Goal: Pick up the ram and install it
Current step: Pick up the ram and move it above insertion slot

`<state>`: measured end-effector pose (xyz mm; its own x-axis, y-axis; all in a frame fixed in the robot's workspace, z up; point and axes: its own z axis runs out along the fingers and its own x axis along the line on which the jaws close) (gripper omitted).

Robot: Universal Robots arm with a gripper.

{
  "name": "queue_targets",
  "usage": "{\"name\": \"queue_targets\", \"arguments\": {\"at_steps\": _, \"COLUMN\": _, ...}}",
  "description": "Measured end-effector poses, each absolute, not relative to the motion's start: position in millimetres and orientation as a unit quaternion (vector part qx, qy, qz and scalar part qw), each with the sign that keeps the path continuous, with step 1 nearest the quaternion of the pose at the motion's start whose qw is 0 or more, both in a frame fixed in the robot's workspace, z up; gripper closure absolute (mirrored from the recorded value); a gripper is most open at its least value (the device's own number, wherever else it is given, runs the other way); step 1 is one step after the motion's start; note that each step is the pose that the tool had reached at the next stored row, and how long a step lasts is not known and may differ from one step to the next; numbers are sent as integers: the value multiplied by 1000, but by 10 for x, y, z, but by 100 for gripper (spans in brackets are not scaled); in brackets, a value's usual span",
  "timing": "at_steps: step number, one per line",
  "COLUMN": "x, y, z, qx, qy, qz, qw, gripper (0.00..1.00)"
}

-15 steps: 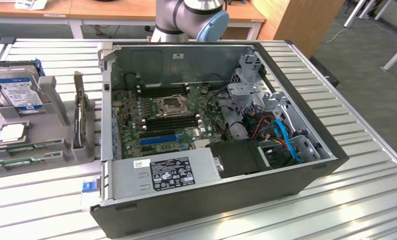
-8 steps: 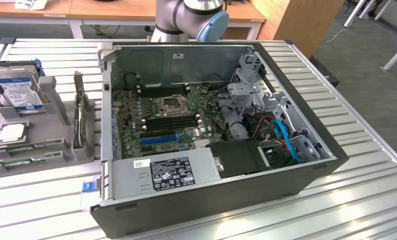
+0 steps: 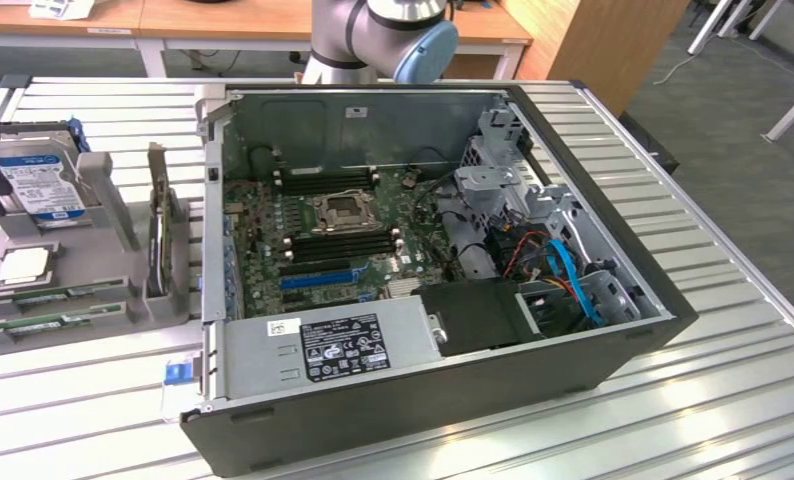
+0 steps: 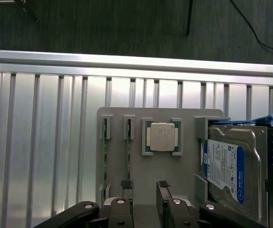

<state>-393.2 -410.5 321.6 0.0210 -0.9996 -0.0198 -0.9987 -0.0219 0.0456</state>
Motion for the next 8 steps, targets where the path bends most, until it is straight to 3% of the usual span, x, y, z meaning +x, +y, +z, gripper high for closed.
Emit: {"name": "queue_targets", "arguments": {"at_steps": 8, "x": -3931, "y": -4105, "z": 3124, "qx": 714, "qy": -699, "qz": -23, "qw": 9, "gripper": 67}}
